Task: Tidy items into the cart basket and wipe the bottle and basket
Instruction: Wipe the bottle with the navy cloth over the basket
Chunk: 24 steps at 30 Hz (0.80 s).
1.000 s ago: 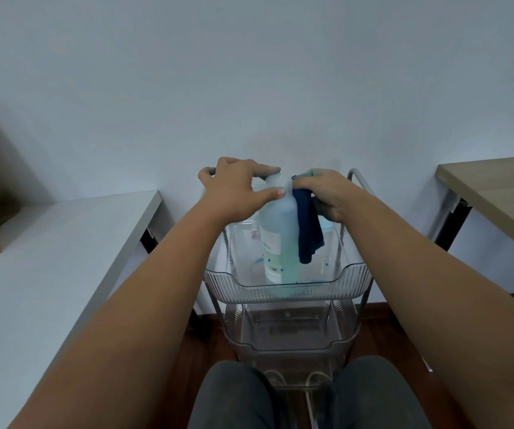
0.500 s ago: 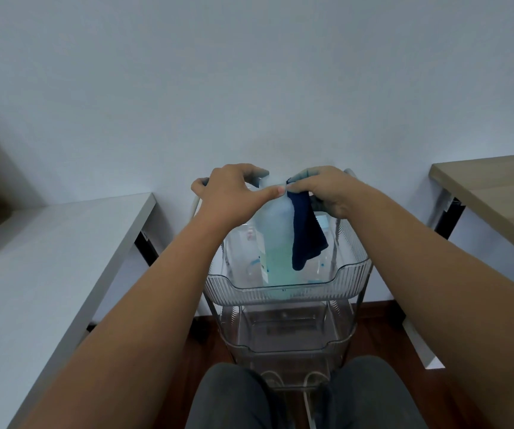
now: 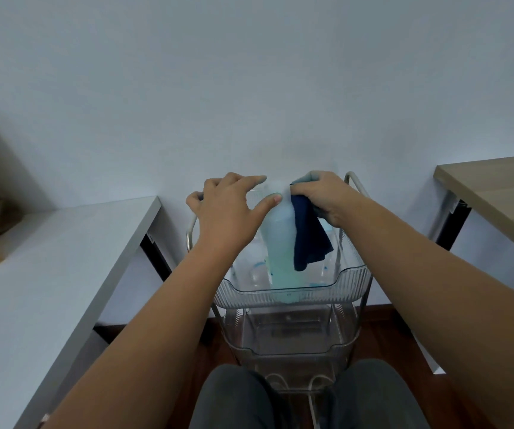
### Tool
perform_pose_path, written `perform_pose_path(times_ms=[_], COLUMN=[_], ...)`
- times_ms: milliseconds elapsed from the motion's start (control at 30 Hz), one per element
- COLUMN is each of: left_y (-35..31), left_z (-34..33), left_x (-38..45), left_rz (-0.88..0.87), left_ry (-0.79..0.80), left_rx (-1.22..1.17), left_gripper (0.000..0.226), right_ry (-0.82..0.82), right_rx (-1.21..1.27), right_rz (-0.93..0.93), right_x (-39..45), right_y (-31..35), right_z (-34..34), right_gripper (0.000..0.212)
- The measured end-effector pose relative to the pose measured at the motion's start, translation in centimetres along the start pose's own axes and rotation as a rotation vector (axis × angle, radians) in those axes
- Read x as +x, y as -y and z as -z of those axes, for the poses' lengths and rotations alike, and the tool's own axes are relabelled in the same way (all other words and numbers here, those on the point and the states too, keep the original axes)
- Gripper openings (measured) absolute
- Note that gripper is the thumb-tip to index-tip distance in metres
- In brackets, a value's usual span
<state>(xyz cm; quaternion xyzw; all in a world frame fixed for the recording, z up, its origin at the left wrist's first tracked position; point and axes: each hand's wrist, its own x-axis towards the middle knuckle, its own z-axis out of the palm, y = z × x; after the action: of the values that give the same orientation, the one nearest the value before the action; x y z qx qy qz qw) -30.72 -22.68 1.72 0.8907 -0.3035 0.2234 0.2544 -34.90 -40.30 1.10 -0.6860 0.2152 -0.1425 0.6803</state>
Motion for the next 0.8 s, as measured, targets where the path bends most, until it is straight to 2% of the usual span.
perform_pose_path(times_ms=[100, 200, 367, 500, 700, 800], left_y=[0.0, -0.1, -0.1, -0.1, -0.7, -0.3], left_z=[0.1, 0.9, 1.2, 0.8, 0.9, 1.2], left_x=[-0.2, 0.9, 1.2, 1.0, 1.4, 0.5], left_rz=[-0.052, -0.011, 0.075, 0.095, 0.086, 0.057], left_ry=[0.012, -0.012, -0.007, 0.026, 0.086, 0.065], left_rx=[-0.061, -0.049, -0.104, -0.216, -0.237, -0.001], left_gripper=[0.042, 0.049, 0.057, 0.049, 0.038, 0.057], right_ry=[-0.077, -0.107, -0.055, -0.031, 0.226, 0.273], right_rx=[0.024, 0.021, -0.019, -0.070, -0.079, -0.090], right_rz=[0.030, 0.058, 0.060, 0.045, -0.040, -0.047], right_x=[-1.5, -2.9, -3.5, -2.4, 0.5, 1.1], right_y=[-0.4, -1.1, -1.1, -0.4, 1.2, 1.3], right_z=[-0.7, -1.2, -0.9, -0.2, 1.2, 0.6], right_gripper=[0.012, 0.013, 0.014, 0.013, 0.009, 0.009])
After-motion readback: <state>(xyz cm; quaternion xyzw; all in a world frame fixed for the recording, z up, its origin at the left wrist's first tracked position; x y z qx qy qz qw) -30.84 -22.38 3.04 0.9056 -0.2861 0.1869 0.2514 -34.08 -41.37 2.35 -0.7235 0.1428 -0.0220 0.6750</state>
